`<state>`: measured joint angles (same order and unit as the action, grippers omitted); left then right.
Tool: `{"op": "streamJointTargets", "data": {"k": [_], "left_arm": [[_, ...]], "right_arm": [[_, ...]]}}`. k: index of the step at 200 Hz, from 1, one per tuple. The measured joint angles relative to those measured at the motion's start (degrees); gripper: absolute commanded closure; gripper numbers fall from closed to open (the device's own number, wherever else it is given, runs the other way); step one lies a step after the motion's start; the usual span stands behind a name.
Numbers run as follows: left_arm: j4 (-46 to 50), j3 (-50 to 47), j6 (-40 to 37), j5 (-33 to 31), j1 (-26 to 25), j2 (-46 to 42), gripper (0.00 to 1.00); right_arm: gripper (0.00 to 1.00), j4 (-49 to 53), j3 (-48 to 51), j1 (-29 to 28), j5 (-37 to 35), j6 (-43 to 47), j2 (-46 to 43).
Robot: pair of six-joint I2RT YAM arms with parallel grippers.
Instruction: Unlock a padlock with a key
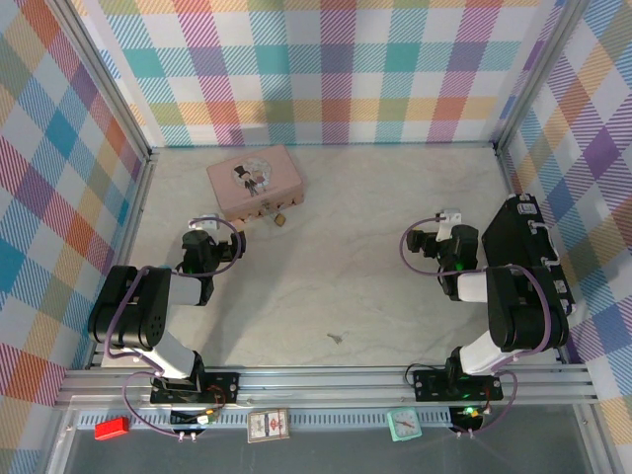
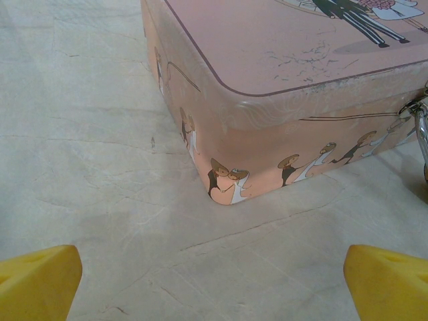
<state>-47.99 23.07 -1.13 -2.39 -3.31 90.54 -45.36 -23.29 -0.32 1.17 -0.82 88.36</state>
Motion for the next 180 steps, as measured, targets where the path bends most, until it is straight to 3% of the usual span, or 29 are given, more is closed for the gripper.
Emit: {"op": "streamJointTargets", "data": {"k": [81, 117, 152, 180], "left_arm": [[0.0, 0.0, -0.2, -0.3, -0.2, 0.0, 0.00], [-2.4, -2.6, -1.5, -4.1, -2.9, -2.1, 0.00], [-2.3, -8.8, -1.4, -9.7, -4.9, -13.5, 0.00], [6.9, -8.9, 1.1, -12.5, -6.0, -30.6, 0.00]], "right_arm": [[0.01, 0.0, 0.0, 0.0, 0.0, 0.0, 0.0], [0.01, 0.0, 0.8, -0.7, 2.0, 1.7, -2.5], [0.01, 1.8, 2.7, -2.7, 3.0, 3.5, -10.4], [0.01, 8.5, 2.7, -5.1, 3.7, 3.6, -20.7]]}}
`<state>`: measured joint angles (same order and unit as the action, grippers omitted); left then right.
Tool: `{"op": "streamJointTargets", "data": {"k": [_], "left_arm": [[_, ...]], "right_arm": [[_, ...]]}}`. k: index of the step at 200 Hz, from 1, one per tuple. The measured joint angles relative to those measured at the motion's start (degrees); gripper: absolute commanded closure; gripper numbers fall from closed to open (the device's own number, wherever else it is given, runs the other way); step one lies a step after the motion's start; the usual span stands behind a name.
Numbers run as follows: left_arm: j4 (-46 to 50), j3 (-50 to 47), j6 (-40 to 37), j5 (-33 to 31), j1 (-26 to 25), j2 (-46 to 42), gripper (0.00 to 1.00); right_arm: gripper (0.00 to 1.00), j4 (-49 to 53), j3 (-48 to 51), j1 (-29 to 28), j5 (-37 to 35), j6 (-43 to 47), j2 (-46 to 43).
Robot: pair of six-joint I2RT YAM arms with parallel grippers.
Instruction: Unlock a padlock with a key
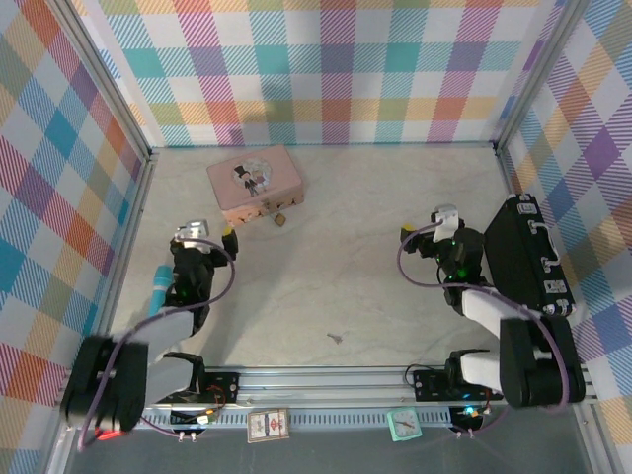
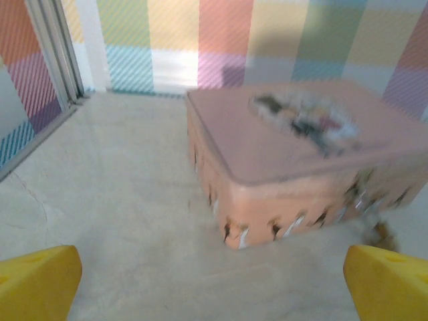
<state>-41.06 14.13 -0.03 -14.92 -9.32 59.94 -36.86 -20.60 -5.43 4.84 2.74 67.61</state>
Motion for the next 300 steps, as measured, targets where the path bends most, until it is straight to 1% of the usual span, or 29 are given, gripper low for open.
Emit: {"op": "streamJointTargets", "data": {"k": [15, 28, 38, 49, 73, 86, 93, 110, 121, 141, 152, 161, 170, 177, 178, 186, 197, 211, 224, 237, 251, 276, 300], "left_arm": [[9.4, 2.4, 3.8, -1.5, -0.3, -8.7, 0.00], [20.3, 7.2, 8.8, -3.8, -0.3, -14.8, 0.00], [27.9, 11.2, 12.5, -5.5, -0.3, -17.4, 0.00], [35.9, 15.7, 16.1, -7.3, -0.3, -19.5, 0.00], [50.7, 22.3, 23.4, -10.1, -0.3, -21.6, 0.00], [59.9, 24.6, 30.5, -12.6, -0.3, -21.9, 0.00], [63.7, 25.2, 32.8, -13.3, -0.3, -21.8, 0.00], [70.7, 26.2, 34.8, -12.4, -0.3, -21.0, 0.00], [73.4, 26.5, 34.8, -10.1, -0.3, -20.1, 0.00], [74.3, 26.4, 33.6, -3.3, -0.9, -18.5, 0.00], [73.5, 25.5, 33.4, -0.5, -2.7, -17.9, 0.00], [72.5, 24.1, 33.2, 1.2, -5.7, -17.8, 0.00], [71.6, 22.5, 33.0, 2.1, -9.8, -17.7, 0.00], [71.0, 21.5, 32.9, 2.1, -12.5, -17.4, 0.00], [70.8, 21.2, 32.9, 2.1, -13.7, -17.2, 0.00], [70.1, 20.2, 32.5, 1.9, -17.3, -16.3, 0.00], [68.8, 19.3, 32.0, 1.7, -21.3, -14.9, 0.00], [67.1, 18.9, 30.7, 0.9, -25.5, -12.7, 0.00], [65.0, 18.9, 28.8, 0.3, -28.3, -10.8, 0.00], [63.2, 18.9, 26.8, -0.2, -30.3, -9.5, 0.00], [60.6, 18.3, 24.8, -0.6, -31.3, -8.9, 0.00], [56.3, 15.9, 23.0, -1.2, -31.5, -9.0, 0.00], [55.7, 14.9, 22.6, -2.5, -31.5, -9.7, 0.00]], "right_arm": [[0.01, 5.3, -0.7, -0.8, 1.8, -2.1, -6.1], [0.01, 11.4, -3.1, -1.4, 3.2, -5.2, -10.4], [0.01, 16.7, -5.7, -1.4, 3.2, -8.3, -12.9], [0.01, 23.8, -9.8, -1.4, 1.7, -12.8, -15.5], [0.01, 38.4, -18.7, -1.4, -3.4, -23.4, -19.8], [0.01, 43.6, -21.1, -1.4, -4.0, -26.6, -21.6], [0.01, 46.2, -21.8, -1.4, -3.8, -27.8, -22.1], [0.01, 52.8, -23.1, -1.3, -2.5, -30.1, -22.4], [0.00, 56.7, -23.5, -1.4, -0.5, -31.1, -21.9], [0.01, 62.4, -23.8, -2.1, 2.9, -32.6, -20.9], [0.01, 65.3, -24.2, -4.3, 3.5, -33.3, -20.3], [0.02, 67.5, -24.6, -7.3, 3.5, -33.8, -19.7], [0.02, 69.3, -25.0, -11.0, 2.9, -34.2, -19.0], [0.02, 70.6, -25.2, -14.4, 2.1, -34.8, -18.5], [0.02, 70.7, -25.3, -14.8, 2.0, -34.9, -18.5], [0.04, 72.0, -25.4, -18.4, 1.0, -35.6, -17.9], [0.06, 73.4, -25.4, -22.4, 0.1, -36.7, -17.1], [0.10, 74.9, -25.4, -27.1, -1.2, -38.4, -15.2], [0.14, 75.8, -25.4, -31.1, -2.5, -40.2, -13.0], [0.17, 76.6, -25.4, -35.5, -4.3, -42.0, -9.9], [0.21, 77.1, -25.4, -40.2, -5.4, -44.0, -6.2], [0.29, 76.7, -25.4, -46.9, -6.0, -47.9, 0.1], [0.37, 75.9, -25.5, -52.1, -5.9, -51.5, 5.9]]}}
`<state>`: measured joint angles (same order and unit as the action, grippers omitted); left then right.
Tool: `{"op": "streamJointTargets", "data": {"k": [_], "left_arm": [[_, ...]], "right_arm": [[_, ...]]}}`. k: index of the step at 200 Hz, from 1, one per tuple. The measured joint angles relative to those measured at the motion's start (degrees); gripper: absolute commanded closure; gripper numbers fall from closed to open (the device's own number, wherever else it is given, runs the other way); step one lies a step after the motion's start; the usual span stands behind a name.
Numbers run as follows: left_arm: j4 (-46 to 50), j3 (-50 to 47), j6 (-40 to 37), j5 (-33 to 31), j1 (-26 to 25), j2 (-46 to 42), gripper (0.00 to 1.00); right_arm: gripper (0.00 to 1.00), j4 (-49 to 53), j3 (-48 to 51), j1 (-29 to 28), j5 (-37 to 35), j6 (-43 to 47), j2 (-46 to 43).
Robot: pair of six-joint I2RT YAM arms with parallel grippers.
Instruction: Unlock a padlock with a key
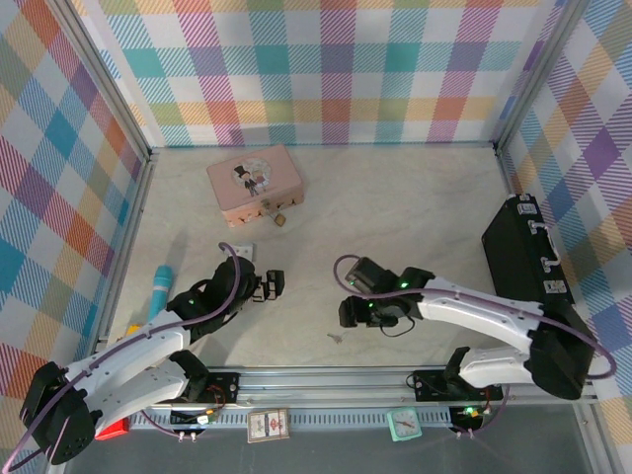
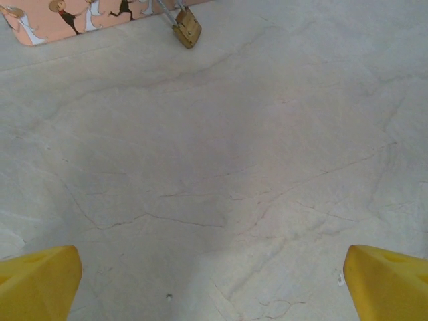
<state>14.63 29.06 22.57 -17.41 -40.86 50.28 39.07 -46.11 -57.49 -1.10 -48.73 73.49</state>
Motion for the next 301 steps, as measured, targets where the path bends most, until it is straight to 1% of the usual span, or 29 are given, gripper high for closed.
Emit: {"op": "streamJointTargets", "data": {"k": [33, 66, 71, 81, 88, 140, 187, 264, 301], "left_arm": [[0.0, 0.0, -0.1, -1.9, 0.0, -2.6, 0.00], [0.1, 0.0, -0.1, -2.6, 0.0, -4.0, 0.00], [0.1, 0.0, -0.1, -2.6, 0.0, -4.0, 0.00], [0.1, 0.0, -0.1, -2.7, 0.0, -4.1, 0.00], [0.2, 0.0, -0.1, -2.7, 0.0, -4.1, 0.00], [0.2, 0.0, -0.1, -2.8, 0.0, -4.4, 0.00], [0.3, -0.1, -0.1, -2.8, -0.5, -5.1, 0.00], [0.3, -0.1, -0.1, -2.8, -0.7, -5.1, 0.00], [0.4, -0.1, -0.1, -2.8, -0.7, -5.1, 0.00]], "right_arm": [[0.50, -1.0, -0.5, -4.3, 0.7, -3.7, 6.5], [0.56, -2.7, -1.2, -6.4, 1.8, -6.4, 10.5], [0.58, -3.0, -1.4, -6.6, 1.8, -6.6, 11.0], [0.67, -3.3, -2.0, -6.9, 1.9, -7.3, 12.0], [0.70, -3.7, -2.4, -7.0, 2.0, -7.8, 12.6], [0.71, -4.3, -3.9, -7.4, 1.5, -9.8, 14.8], [0.78, -4.4, -4.2, -7.7, 1.3, -10.8, 17.4], [0.79, -5.4, -4.9, -7.8, 1.6, -10.8, 19.4], [0.85, -6.4, -5.2, -7.8, 2.0, -10.6, 20.2]]}}
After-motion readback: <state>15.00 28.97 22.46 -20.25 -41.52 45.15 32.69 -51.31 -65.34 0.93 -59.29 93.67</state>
